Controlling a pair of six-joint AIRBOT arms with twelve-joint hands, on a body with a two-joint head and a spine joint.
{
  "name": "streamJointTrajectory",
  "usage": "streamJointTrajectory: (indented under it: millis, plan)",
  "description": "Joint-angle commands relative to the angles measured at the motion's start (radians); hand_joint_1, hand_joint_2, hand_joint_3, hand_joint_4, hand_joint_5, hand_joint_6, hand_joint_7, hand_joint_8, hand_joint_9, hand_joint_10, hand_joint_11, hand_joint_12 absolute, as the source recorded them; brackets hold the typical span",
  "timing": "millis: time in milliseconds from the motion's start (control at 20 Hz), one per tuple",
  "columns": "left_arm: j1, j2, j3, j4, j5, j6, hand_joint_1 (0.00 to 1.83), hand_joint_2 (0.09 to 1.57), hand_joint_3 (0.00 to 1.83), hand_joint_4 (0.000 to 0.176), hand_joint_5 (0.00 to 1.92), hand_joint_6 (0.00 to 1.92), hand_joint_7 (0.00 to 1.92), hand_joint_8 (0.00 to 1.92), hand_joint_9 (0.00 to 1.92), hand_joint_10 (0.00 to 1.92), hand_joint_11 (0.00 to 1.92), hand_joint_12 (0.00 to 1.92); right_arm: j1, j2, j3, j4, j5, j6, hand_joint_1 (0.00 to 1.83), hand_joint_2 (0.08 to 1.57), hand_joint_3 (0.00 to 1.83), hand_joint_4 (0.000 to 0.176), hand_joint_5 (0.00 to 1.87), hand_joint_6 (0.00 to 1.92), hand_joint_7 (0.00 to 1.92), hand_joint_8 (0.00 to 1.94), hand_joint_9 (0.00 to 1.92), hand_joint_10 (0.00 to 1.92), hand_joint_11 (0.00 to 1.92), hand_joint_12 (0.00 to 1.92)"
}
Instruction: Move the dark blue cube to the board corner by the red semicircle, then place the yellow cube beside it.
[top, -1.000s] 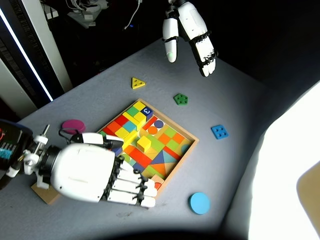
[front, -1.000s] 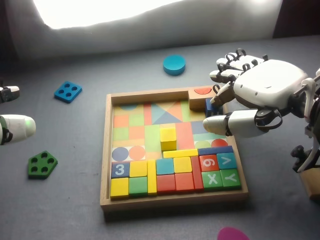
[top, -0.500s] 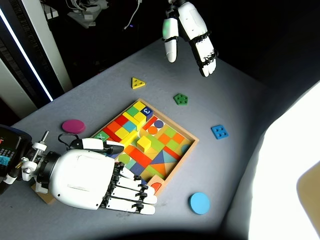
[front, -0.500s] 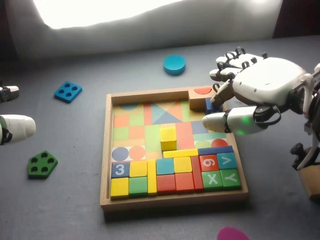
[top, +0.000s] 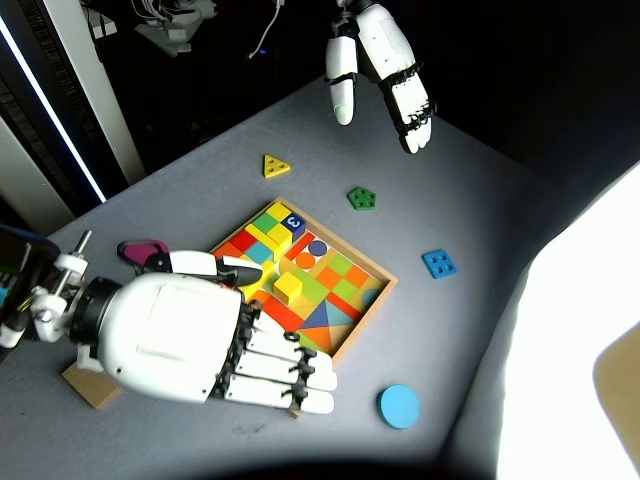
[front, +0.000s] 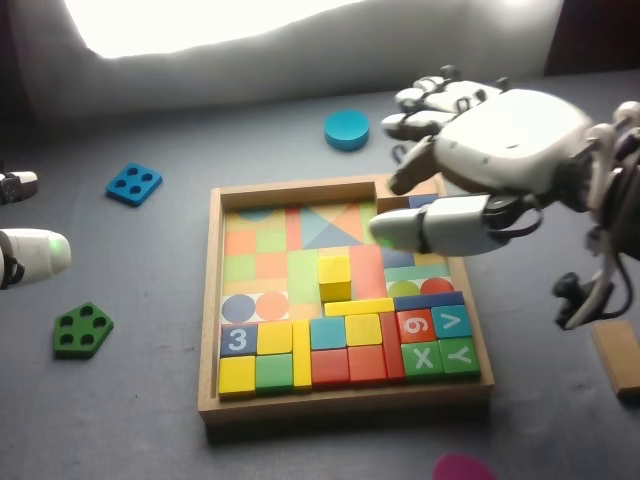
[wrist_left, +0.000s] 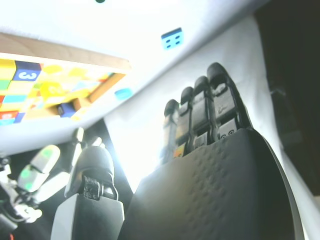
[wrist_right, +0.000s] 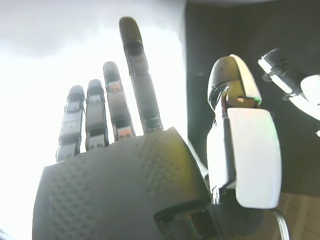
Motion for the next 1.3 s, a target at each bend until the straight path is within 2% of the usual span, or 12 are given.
streamJointTrajectory:
  millis: [0,150,350,500,750,850,950,1050,1150,1250]
  plan:
    - [-0.006,0.002,0.004,0.026,-0.068,-0.005,0.08,1.27,0.0,0.041,0.07,0.0,0.06,0.0,0.04,0.0,0.0,0.22,0.019,-0.005,-0.007,-0.019,0.094,0.005,0.0,1.16,0.0,0.0,0.76,0.0,0.18,0.0,0.0,0.0,0.0,0.0]
    - [-0.006,0.002,0.004,0.026,-0.068,-0.002,0.06,1.26,0.0,0.046,0.07,0.0,0.06,0.0,0.05,0.01,0.0,0.28,0.023,-0.04,-0.015,-0.011,0.063,0.005,0.0,1.16,0.0,0.002,0.78,0.01,0.2,0.01,0.0,0.0,0.0,0.0]
    - [-0.007,0.002,0.006,0.025,-0.067,-0.001,0.04,1.27,0.0,0.035,0.08,0.0,0.04,0.0,0.03,0.0,0.0,0.2,0.007,-0.077,-0.017,-0.006,0.048,0.004,0.0,1.16,0.0,0.012,0.79,0.01,0.2,0.01,0.01,0.0,0.0,0.0]
    - [-0.007,0.002,0.006,0.025,-0.067,-0.001,0.08,1.27,0.0,0.037,0.08,0.0,0.05,0.0,0.03,0.0,0.0,0.21,-0.004,-0.088,-0.017,-0.003,0.047,0.001,0.0,1.17,0.0,0.0,0.78,0.01,0.2,0.0,0.0,0.0,0.0,0.0]
    - [-0.007,0.001,0.007,0.025,-0.067,-0.001,0.07,1.27,0.0,0.04,0.09,0.0,0.07,0.0,0.05,0.01,0.0,0.28,-0.023,-0.101,-0.012,-0.003,0.048,-0.011,0.0,1.16,0.0,0.009,0.78,0.0,0.2,0.0,0.01,0.0,0.0,0.0]
    - [-0.007,0.001,0.007,0.025,-0.067,-0.001,0.07,1.27,0.0,0.043,0.07,0.0,0.06,0.0,0.04,0.0,0.0,0.26,-0.029,-0.105,-0.008,-0.003,0.048,-0.011,0.0,1.16,0.0,0.002,0.77,0.0,0.19,0.0,0.0,0.0,0.0,0.0]
    - [-0.007,0.001,0.008,0.025,-0.067,-0.001,0.08,1.27,0.0,0.044,0.08,0.0,0.06,0.0,0.05,0.0,0.0,0.27,-0.037,-0.105,-0.006,-0.003,0.048,-0.011,0.0,1.16,0.0,0.007,0.78,0.0,0.22,0.01,0.01,0.0,0.0,0.0]
    - [-0.007,0.001,0.01,0.025,-0.067,-0.001,0.06,1.28,0.0,0.042,0.06,0.0,0.05,0.0,0.04,0.0,0.0,0.24,-0.048,-0.107,0.006,-0.003,0.044,-0.012,0.0,1.16,0.0,0.0,0.77,0.0,0.21,0.0,0.01,0.0,0.0,0.0]
    - [-0.007,0.001,0.011,0.025,-0.067,-0.001,0.08,1.27,0.0,0.042,0.08,0.0,0.06,0.0,0.05,0.0,0.0,0.29,-0.052,-0.107,0.013,-0.003,0.038,-0.011,0.0,1.16,0.0,0.006,0.78,0.0,0.22,0.01,0.01,0.0,0.0,0.0]
    - [-0.007,0.001,0.011,0.025,-0.067,-0.001,0.07,1.28,0.0,0.039,0.06,0.0,0.04,0.0,0.04,0.0,0.0,0.28,-0.059,-0.107,0.016,-0.003,0.038,-0.014,0.0,1.17,0.0,0.0,0.78,0.0,0.22,0.01,0.0,0.0,0.0,0.0]
